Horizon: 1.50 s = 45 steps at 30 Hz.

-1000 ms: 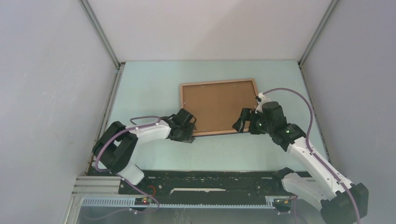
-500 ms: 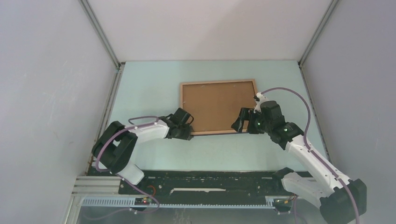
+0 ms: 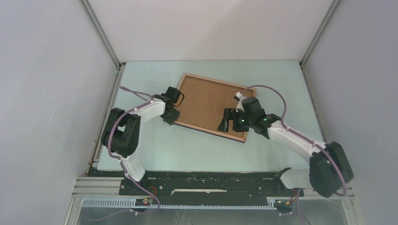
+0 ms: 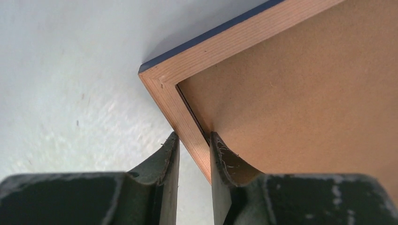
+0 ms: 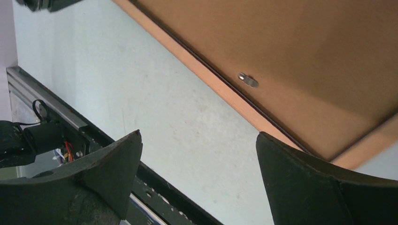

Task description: Put the photo into the frame

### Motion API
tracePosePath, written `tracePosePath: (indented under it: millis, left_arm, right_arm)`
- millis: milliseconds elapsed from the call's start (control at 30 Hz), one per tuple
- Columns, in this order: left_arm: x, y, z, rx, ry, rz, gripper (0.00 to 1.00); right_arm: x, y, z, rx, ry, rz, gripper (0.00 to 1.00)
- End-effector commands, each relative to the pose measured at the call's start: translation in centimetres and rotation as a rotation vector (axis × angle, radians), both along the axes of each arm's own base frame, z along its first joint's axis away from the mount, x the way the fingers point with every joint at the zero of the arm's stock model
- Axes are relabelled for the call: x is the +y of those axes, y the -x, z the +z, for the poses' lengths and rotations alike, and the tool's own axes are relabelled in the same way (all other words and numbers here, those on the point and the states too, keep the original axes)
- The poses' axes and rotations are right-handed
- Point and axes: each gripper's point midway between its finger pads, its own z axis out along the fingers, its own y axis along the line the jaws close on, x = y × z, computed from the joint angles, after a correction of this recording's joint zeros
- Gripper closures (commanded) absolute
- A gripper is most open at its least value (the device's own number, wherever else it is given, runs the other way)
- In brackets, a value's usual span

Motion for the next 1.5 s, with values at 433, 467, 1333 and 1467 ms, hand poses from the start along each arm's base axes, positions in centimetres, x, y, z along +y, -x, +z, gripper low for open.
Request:
tracePosePath:
  millis: [433,467,1333,1467]
  left_arm:
    - [2.9,-6.1,-0.5,0.041,-0.271,-0.632,1.00]
    - [2.9,-6.6,-0.1,0.031,-0.276,-0.650,1.00]
    - [-0.4,-11.0,0.9,-0.186,-0.106,-0.762,1.00]
    - [-0.2,-11.0,0.5,-0.184,-0.101,-0.766,1.00]
  right_arm:
    - [15.0,-5.4,1.5,0.034,-0.167,0.264,0.04]
    - [15.5,-5.7,1.5,0.035,-0.171,0.271,0.04]
    - [20.5,-15.2,-5.0,0.049,-0.230,0.081,0.57]
    - [20.3,-15.7,-5.7,0.083,-0.248,0.067,0.58]
